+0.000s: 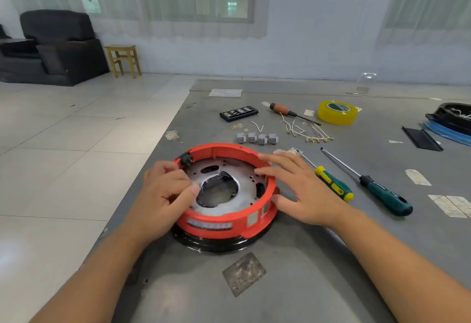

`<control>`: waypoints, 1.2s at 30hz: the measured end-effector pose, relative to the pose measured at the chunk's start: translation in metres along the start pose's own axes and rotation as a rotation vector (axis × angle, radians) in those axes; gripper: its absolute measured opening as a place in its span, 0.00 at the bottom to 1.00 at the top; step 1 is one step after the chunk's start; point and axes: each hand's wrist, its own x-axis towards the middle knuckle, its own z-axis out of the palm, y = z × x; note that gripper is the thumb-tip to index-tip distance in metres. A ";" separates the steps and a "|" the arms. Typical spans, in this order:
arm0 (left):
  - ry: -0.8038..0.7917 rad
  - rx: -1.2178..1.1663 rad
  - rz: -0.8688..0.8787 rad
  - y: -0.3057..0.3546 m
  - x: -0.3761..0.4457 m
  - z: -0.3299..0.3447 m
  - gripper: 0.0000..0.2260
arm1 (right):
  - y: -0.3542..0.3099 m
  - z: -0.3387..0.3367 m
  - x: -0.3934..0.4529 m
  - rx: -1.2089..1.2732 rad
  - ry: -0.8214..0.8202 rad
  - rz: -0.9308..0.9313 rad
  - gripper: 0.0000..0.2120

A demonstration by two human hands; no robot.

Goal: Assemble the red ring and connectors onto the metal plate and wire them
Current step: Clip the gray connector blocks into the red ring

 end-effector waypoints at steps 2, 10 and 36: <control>0.026 0.030 -0.109 0.000 0.003 -0.001 0.22 | 0.004 0.005 0.000 0.023 0.005 0.012 0.19; -0.017 0.301 0.329 0.028 -0.002 0.022 0.14 | -0.022 0.040 0.015 -0.185 0.271 0.094 0.19; 0.257 0.484 0.019 0.008 0.008 0.060 0.12 | 0.091 0.074 0.133 -0.107 0.134 0.731 0.32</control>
